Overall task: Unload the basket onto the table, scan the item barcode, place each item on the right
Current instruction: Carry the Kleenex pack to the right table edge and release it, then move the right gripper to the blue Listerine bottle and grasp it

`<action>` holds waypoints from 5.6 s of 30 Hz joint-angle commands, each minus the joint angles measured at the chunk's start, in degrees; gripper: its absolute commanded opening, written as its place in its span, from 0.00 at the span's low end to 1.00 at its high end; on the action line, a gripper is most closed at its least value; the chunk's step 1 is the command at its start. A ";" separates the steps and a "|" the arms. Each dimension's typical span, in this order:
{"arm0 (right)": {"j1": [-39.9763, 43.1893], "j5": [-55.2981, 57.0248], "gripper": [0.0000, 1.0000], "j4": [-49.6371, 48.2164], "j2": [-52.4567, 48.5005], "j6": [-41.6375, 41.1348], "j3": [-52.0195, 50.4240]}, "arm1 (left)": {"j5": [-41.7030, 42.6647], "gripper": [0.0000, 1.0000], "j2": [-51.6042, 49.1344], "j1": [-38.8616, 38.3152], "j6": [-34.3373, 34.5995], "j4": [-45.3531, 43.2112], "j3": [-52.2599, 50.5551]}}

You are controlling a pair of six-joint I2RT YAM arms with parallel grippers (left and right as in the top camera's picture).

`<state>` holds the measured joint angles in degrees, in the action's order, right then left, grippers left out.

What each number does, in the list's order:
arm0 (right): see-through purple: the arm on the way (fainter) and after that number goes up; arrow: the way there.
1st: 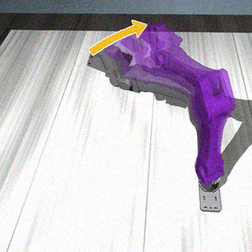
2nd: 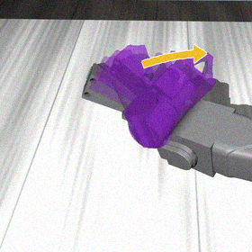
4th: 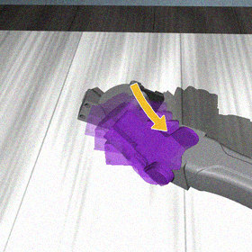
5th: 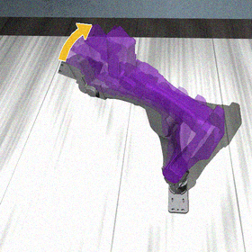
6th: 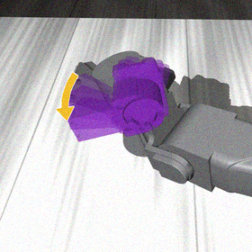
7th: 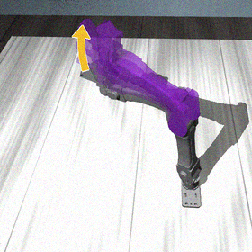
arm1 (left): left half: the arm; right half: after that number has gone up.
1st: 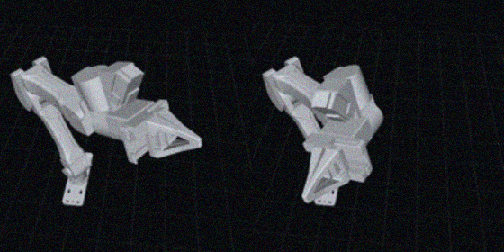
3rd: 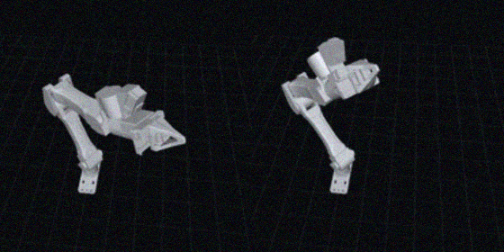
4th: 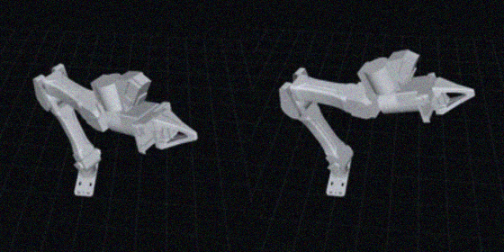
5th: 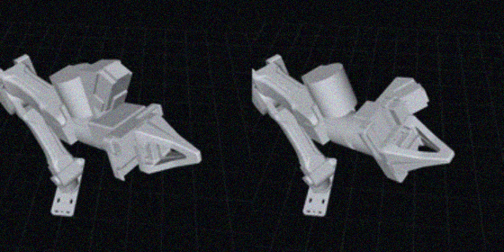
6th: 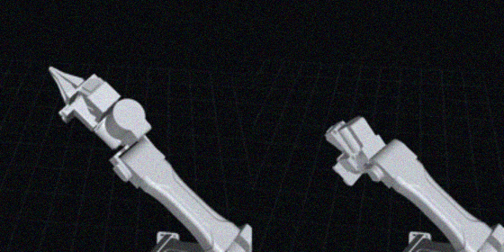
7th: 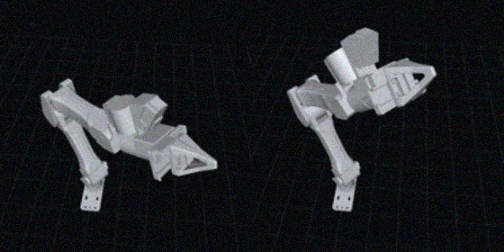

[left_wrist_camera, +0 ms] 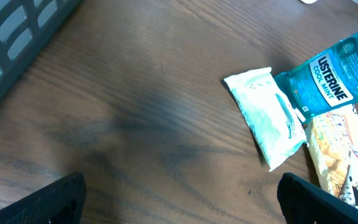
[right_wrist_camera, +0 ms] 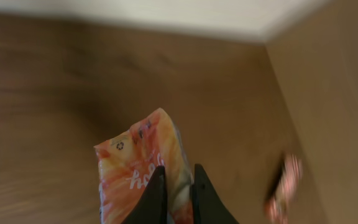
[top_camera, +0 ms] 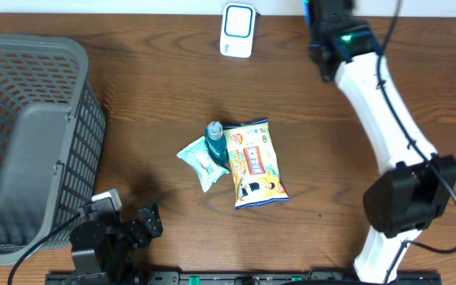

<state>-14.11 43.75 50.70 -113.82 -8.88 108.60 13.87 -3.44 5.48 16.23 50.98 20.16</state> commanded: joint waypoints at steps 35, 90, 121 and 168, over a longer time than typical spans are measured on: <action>53.96 -12.20 0.05 -33.09 -6.58 -6.67 -28.00 | 0.68 0.98 0.11 0.24 -0.72 0.00 0.04; -13.77 -76.13 0.99 -6.64 21.59 6.75 -25.57 | 0.68 0.98 0.11 0.24 -0.72 0.00 0.04; -28.85 -40.54 0.99 -10.49 18.91 -1.33 -25.18 | 0.68 0.98 0.11 0.24 -0.72 0.00 0.04; -30.08 -10.62 0.29 -2.16 8.48 -65.61 -25.07 | 0.68 0.98 0.11 0.24 -0.72 0.00 0.04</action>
<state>-45.06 27.18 44.77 -107.39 -55.88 82.87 13.87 -3.44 5.48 16.23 50.98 20.16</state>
